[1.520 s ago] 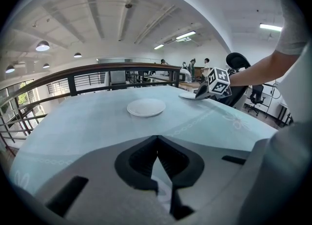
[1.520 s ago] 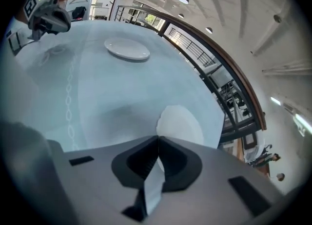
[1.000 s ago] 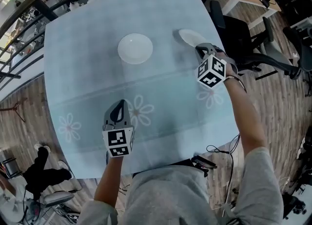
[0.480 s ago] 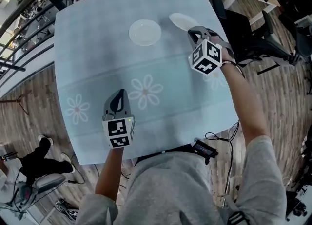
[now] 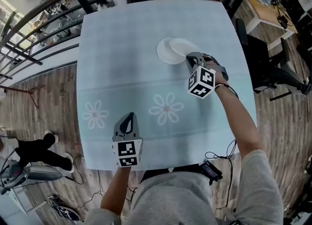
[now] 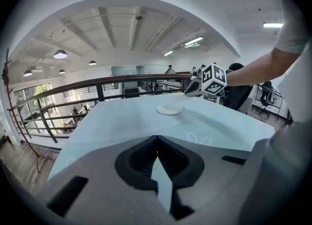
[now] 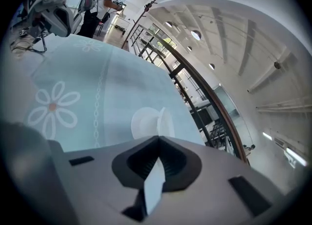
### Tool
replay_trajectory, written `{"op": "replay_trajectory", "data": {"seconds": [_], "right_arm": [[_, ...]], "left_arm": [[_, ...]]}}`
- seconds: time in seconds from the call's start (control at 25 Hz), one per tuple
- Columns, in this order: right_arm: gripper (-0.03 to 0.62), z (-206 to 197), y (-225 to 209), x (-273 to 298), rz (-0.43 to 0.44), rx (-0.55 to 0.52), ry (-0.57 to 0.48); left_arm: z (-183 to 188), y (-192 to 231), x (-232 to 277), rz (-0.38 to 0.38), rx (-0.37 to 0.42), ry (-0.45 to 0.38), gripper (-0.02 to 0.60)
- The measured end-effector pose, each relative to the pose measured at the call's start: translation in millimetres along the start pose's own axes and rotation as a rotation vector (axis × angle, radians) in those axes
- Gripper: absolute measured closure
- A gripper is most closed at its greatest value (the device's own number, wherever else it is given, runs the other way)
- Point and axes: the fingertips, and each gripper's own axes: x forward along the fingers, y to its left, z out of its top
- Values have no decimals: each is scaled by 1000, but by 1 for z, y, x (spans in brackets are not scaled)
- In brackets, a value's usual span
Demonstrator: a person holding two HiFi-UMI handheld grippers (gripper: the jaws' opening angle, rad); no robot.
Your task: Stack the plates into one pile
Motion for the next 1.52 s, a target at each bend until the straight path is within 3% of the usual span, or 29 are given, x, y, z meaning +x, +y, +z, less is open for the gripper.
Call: {"op": "replay_trajectory", "data": {"seconds": [0.16, 0.48, 0.64, 0.76, 0.92, 1.16, 1.36, 1.52], "right_arm": [[568, 13, 22, 33, 21, -66, 6], [566, 19, 63, 74, 116, -65, 35], [563, 13, 72, 77, 163, 58, 56], [436, 11, 77, 70, 215, 183, 56], [431, 21, 55, 57, 169, 242, 10], [442, 30, 47, -36, 89, 365, -103], [557, 27, 21, -163, -58, 421, -222], [566, 20, 20, -270, -163, 601, -318]], "left_arm": [[-13, 14, -5, 36, -29, 7, 563], [-37, 27, -21, 69, -78, 33, 563], [-46, 31, -28, 80, -89, 42, 563], [-45, 34, -34, 78, -83, 35, 563], [-34, 35, -34, 82, -75, 4, 563], [-21, 17, -56, 31, -46, -29, 563], [7, -4, -69, -41, -14, -88, 561], [30, -24, -91, -92, 5, -152, 563]]}}
